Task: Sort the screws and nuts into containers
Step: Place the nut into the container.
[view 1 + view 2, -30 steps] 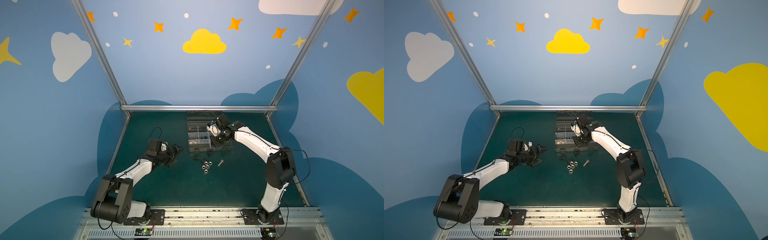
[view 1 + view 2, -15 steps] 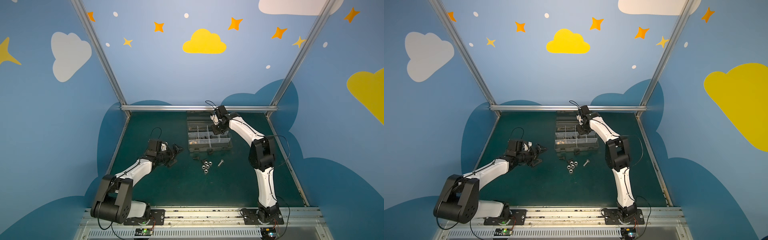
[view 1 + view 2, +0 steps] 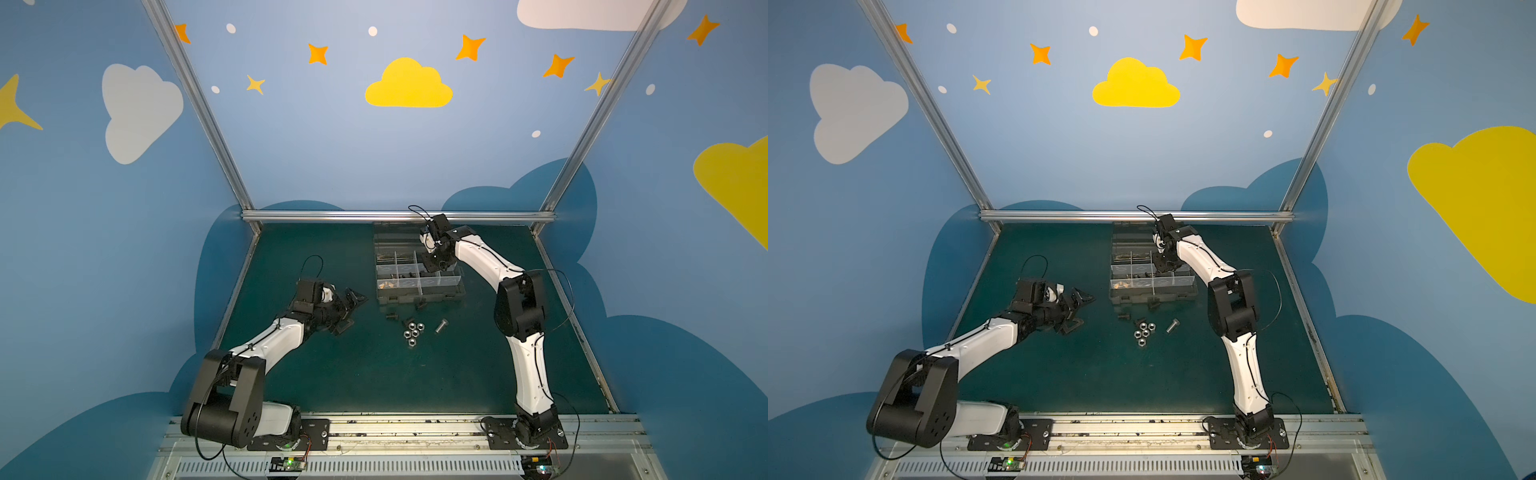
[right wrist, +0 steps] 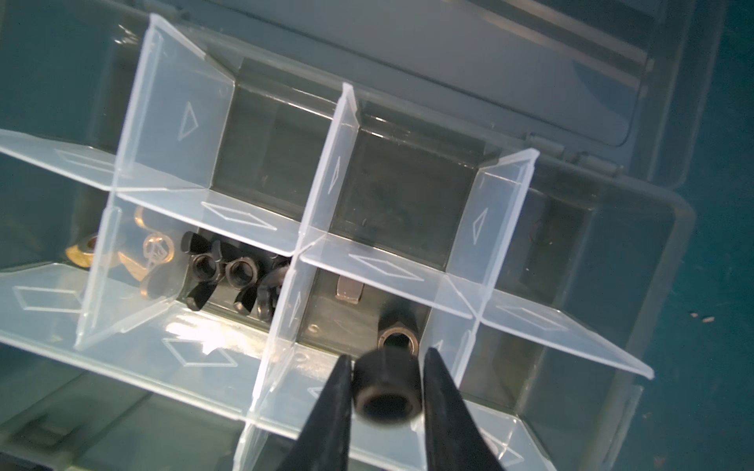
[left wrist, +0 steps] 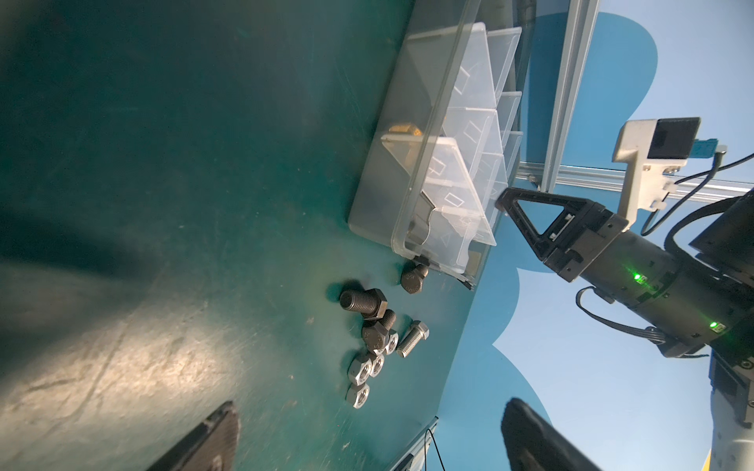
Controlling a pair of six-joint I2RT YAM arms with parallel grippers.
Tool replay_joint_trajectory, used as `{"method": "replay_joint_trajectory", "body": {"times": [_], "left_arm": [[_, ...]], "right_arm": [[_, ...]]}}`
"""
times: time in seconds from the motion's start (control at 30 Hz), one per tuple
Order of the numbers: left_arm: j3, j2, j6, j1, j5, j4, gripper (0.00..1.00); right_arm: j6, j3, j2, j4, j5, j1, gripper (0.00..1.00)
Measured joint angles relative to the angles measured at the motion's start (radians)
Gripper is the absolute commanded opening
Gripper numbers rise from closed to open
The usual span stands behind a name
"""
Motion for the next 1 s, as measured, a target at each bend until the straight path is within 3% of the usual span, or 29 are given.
{"method": "replay_joint_trajectory", "body": {"times": [0.4, 0.77, 1.0], "left_arm": [[0.000, -0.011, 0.000, 0.000, -0.003, -0.001, 1.00], [0.000, -0.011, 0.000, 0.000, -0.003, -0.001, 1.00], [0.000, -0.009, 0.000, 0.002, -0.003, 0.000, 1.00]], "right_arm": [[-0.017, -0.020, -0.031, -0.010, -0.005, 0.005, 0.41], [-0.023, -0.326, -0.415, -0.022, -0.085, 0.077, 0.47], [0.003, -0.549, -0.488, -0.002, -0.107, 0.150, 0.47]]}}
